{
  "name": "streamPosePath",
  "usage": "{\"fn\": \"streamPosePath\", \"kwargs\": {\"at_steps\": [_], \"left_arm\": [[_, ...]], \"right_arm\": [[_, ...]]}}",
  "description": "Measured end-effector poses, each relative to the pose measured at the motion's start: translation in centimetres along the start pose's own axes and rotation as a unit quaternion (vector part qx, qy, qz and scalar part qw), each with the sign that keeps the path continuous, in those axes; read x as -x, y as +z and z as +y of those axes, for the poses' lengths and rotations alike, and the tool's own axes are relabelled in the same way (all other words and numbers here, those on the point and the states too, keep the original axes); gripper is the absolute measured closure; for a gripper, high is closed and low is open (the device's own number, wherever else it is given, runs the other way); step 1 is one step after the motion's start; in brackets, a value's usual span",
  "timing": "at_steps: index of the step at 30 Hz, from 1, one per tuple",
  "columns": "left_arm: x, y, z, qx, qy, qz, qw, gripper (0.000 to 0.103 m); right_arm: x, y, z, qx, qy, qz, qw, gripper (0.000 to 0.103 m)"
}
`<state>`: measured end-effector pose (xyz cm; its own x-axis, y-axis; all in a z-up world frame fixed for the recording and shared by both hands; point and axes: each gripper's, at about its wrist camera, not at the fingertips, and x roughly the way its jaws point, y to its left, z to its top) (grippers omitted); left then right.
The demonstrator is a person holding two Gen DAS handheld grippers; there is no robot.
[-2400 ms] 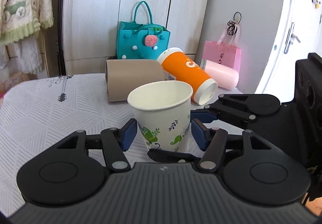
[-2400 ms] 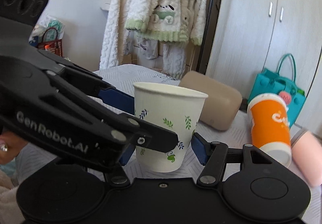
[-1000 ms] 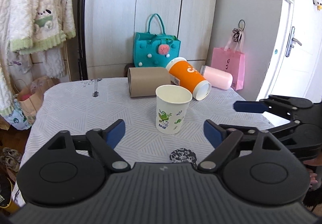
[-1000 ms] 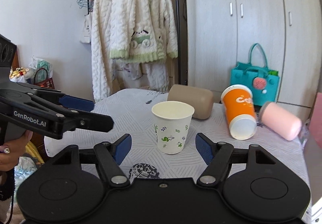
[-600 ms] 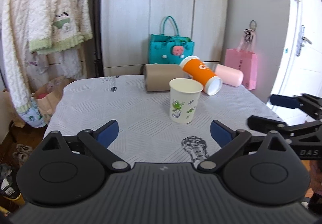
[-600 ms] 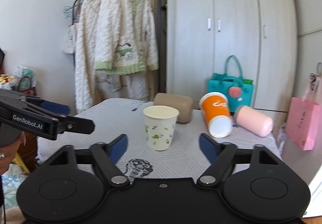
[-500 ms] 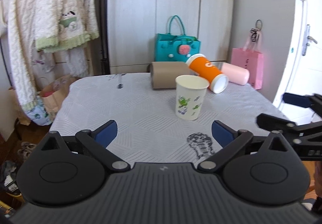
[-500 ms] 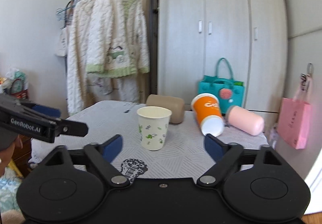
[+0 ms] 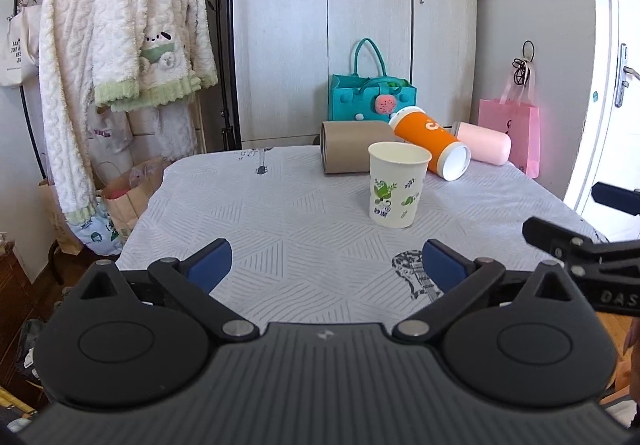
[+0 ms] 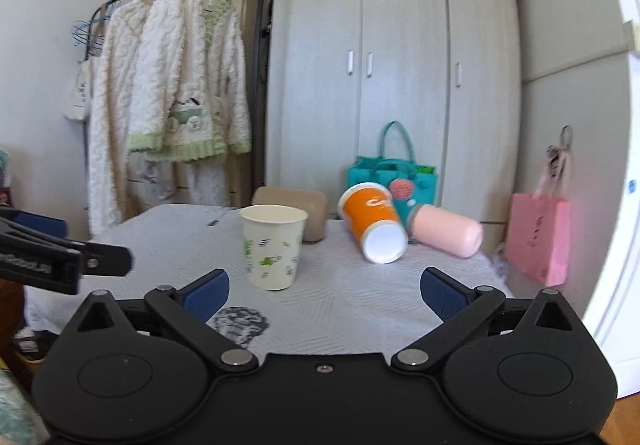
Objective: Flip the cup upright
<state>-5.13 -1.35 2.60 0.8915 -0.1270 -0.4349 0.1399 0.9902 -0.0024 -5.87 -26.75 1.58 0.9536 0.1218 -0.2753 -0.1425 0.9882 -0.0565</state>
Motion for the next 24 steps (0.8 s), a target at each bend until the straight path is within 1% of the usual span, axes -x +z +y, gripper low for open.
{"fn": "streamPosePath", "kwargs": {"at_steps": [2,5,9,13,17,24], "left_arm": [[0.0,-0.3,0.3,0.008,-0.006,0.000,0.9999,0.000],[-0.2,-0.7,0.4,0.012,0.000,0.002,0.9999,0.000],[-0.8,-1.1,0.5,-0.001,0.009,0.022,0.9997,0.000],[-1.4,-1.2,0.9,0.017,0.017,0.034,0.9991,0.000],[-1.7,-1.5,0.9,0.019,0.001,0.033,0.9993,0.000],[-1.6,-2.0,0.8,0.037,-0.012,0.006,0.9992,0.000]], "right_arm": [[-0.3,-0.2,0.0,-0.003,-0.012,0.003,1.000,0.000],[-0.6,-0.5,-0.3,-0.013,-0.017,0.011,1.000,0.000],[-0.6,-0.8,-0.5,-0.017,-0.025,0.019,0.999,0.000],[-0.7,-0.8,-0.6,-0.019,-0.038,0.025,0.999,0.000],[-0.7,-0.8,-0.4,-0.018,-0.042,0.026,0.999,0.000],[-0.8,-0.8,-0.3,-0.016,-0.044,0.023,0.999,0.000]]}}
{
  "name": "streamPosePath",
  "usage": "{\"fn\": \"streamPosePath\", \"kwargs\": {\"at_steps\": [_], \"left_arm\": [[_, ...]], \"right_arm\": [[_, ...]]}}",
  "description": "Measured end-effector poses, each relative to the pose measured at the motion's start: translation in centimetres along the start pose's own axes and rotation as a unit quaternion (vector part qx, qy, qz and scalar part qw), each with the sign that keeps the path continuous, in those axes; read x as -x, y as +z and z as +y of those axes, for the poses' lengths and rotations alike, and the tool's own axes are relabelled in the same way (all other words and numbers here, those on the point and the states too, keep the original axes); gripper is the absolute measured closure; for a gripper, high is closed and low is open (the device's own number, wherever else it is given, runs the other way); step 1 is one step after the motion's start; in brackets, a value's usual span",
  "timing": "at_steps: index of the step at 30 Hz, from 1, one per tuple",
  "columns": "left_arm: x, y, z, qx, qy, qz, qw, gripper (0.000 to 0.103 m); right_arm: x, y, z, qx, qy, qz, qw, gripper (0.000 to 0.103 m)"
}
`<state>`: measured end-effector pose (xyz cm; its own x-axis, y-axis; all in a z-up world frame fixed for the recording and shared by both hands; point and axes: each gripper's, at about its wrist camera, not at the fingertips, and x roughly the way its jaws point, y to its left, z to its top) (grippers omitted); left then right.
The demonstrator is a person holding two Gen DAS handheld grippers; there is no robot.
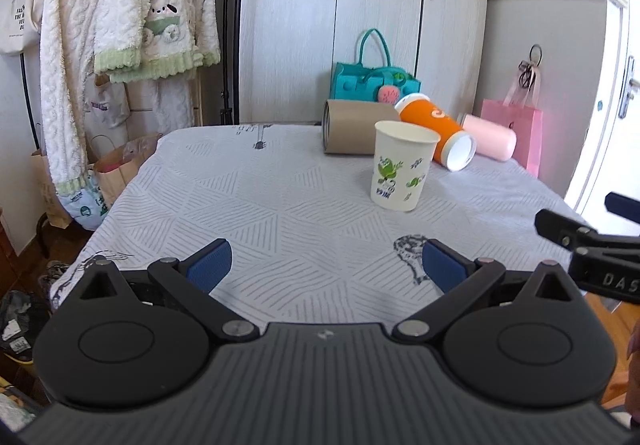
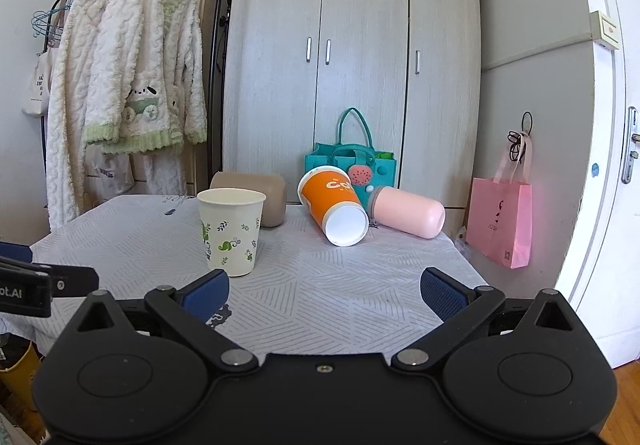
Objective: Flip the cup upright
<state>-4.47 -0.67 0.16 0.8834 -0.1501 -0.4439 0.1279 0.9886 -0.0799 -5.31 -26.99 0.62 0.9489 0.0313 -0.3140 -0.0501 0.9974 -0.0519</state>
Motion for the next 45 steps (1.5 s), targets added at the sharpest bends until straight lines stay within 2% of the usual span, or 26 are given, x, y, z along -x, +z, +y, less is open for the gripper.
{"fn": "streamPosePath", "kwargs": {"at_steps": [5,12,25,30,34,37,45], "left_arm": [[0.4,-0.1,-0.1,0.001,0.006,-0.019,0.9998,0.000],[0.6,-0.3,-0.4,0.000,0.017,-0.035,0.9992,0.000],[0.4,-0.6,-0.6,-0.001,0.009,-0.025,0.9996,0.000],[0.5,-0.6,-0.7,-0.005,0.018,-0.032,0.9993,0.000],[0.8,-0.7,-0.9,-0.010,0.039,-0.055,0.9977,0.000],[0.6,-0.6,-1.0,-0.014,0.048,-0.050,0.9975,0.000],[0.6,-0.6,-0.8,-0.010,0.044,-0.047,0.9979,0.000]], "right_arm": [[0.0,0.0,0.3,0.004,-0.019,-0.001,1.000,0.000],[0.0,-0.1,0.3,-0.005,-0.024,0.000,1.000,0.000],[0.2,-0.4,0.7,0.005,-0.029,-0.004,1.000,0.000],[0.3,-0.4,0.6,0.004,-0.030,-0.005,1.000,0.000],[0.3,-0.3,0.6,0.004,-0.031,-0.006,0.999,0.000],[0.4,-0.4,0.5,0.005,-0.032,-0.007,0.999,0.000],[0.3,-0.2,0.3,0.003,-0.036,-0.008,0.999,0.000]]}}
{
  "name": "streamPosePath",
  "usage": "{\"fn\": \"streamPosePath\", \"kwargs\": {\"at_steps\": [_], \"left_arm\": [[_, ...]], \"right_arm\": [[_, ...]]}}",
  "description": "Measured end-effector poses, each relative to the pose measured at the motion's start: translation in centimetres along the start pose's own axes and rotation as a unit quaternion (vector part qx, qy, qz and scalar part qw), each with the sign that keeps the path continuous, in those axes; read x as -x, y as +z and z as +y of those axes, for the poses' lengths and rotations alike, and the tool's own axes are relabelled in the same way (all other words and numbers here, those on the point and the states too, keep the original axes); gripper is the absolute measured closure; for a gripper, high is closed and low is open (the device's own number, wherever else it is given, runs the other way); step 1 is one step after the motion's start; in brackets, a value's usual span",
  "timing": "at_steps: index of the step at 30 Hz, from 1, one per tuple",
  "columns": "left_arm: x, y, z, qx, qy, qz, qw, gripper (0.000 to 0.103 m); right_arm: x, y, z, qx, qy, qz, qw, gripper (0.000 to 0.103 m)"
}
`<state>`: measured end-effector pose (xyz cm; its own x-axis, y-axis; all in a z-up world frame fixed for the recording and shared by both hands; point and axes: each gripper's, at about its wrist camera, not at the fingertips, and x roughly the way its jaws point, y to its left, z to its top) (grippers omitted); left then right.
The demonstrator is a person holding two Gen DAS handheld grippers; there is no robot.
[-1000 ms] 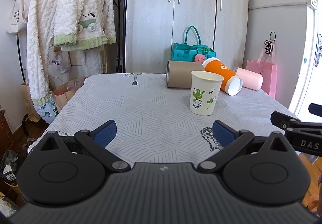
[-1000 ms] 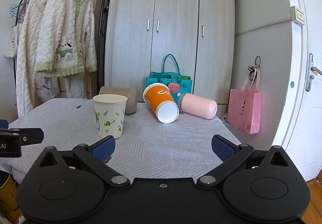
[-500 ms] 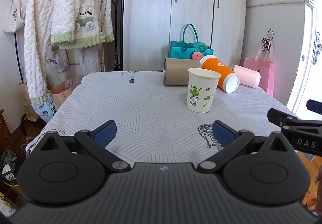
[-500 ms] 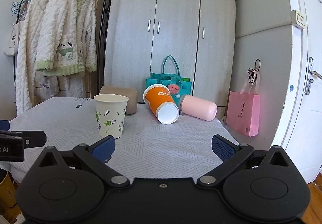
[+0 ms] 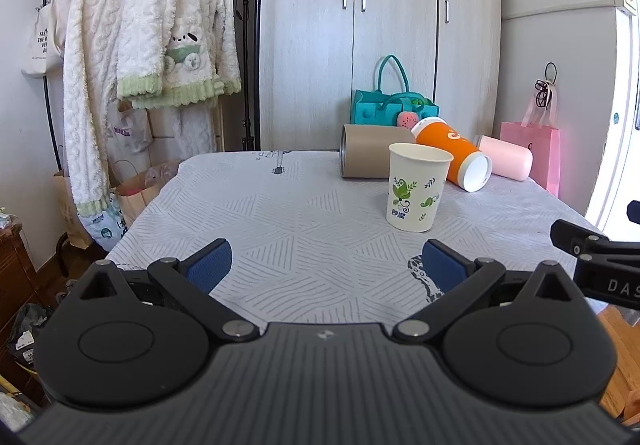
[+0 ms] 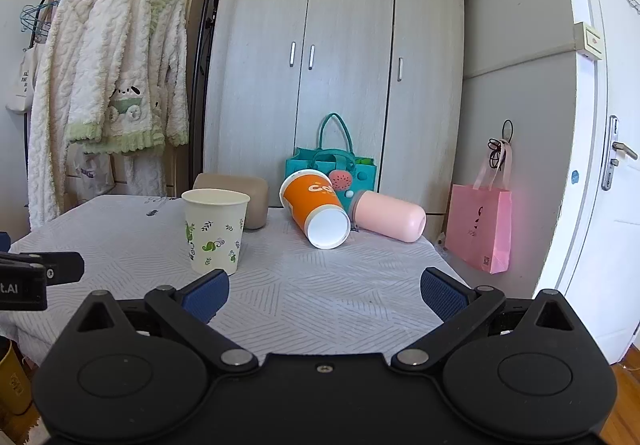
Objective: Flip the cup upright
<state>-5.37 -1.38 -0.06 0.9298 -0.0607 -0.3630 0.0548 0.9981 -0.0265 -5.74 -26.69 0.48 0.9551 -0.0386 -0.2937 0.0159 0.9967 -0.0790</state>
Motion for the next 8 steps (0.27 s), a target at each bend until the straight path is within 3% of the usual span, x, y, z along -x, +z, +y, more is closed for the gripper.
{"fn": "streamPosePath", "kwargs": {"at_steps": [8], "left_arm": [[0.15,0.01,0.00,0.001,-0.006,0.000,1.0000,0.000]], "right_arm": [[-0.18,0.05,-0.19,-0.002,-0.003,0.000,1.000,0.000]]}}
